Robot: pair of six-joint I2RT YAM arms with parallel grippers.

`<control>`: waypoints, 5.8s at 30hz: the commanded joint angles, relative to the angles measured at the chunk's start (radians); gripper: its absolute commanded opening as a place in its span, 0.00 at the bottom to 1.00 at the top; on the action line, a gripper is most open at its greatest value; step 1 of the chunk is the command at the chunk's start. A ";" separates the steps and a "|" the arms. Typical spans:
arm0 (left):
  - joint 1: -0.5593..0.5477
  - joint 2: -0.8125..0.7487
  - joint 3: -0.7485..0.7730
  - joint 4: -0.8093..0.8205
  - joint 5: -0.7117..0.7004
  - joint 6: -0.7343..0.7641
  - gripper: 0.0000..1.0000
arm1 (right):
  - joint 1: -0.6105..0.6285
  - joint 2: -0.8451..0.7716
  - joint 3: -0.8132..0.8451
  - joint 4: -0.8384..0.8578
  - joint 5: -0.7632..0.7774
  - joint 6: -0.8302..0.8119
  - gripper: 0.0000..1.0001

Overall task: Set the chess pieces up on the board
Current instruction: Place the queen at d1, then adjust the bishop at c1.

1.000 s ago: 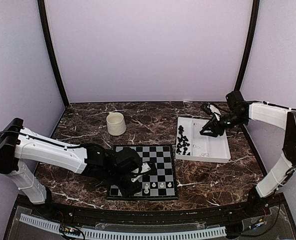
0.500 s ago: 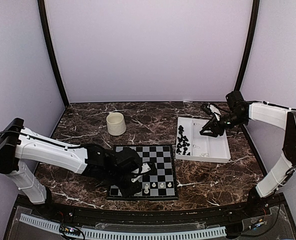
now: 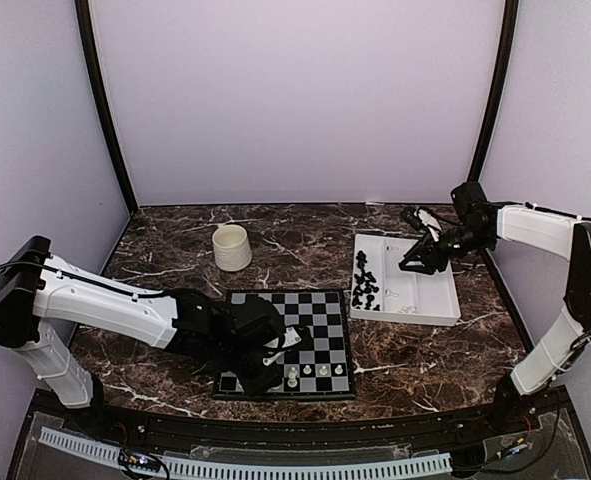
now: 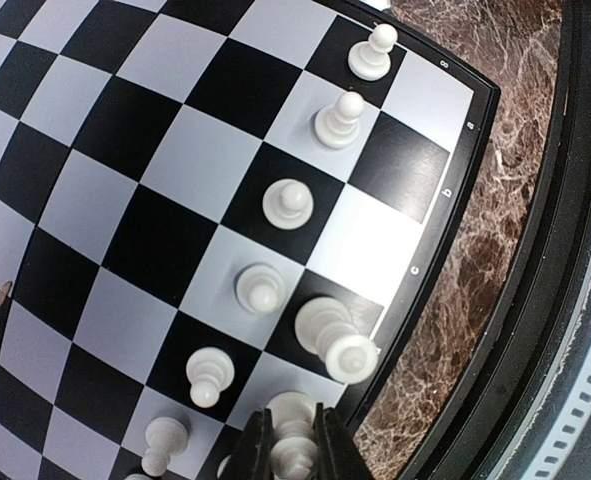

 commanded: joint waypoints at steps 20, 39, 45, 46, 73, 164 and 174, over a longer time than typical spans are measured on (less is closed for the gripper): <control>-0.005 0.009 -0.023 0.004 -0.035 -0.014 0.15 | -0.003 0.007 -0.005 -0.001 -0.023 -0.013 0.45; -0.005 0.006 -0.032 -0.004 -0.028 -0.024 0.16 | -0.003 0.012 -0.003 -0.004 -0.026 -0.015 0.45; -0.005 -0.005 -0.040 -0.011 -0.022 -0.029 0.11 | -0.003 0.010 -0.004 -0.005 -0.026 -0.014 0.45; -0.004 -0.007 -0.041 -0.012 -0.022 -0.032 0.11 | -0.003 0.011 -0.004 -0.005 -0.026 -0.014 0.45; -0.006 -0.028 -0.060 -0.024 -0.020 -0.065 0.14 | -0.003 0.003 -0.007 -0.006 -0.030 -0.016 0.46; -0.008 -0.111 -0.104 -0.016 -0.061 -0.145 0.19 | -0.003 0.000 -0.010 -0.016 -0.047 -0.026 0.46; -0.009 -0.097 -0.093 -0.011 -0.060 -0.134 0.21 | -0.003 0.001 -0.010 -0.016 -0.047 -0.026 0.46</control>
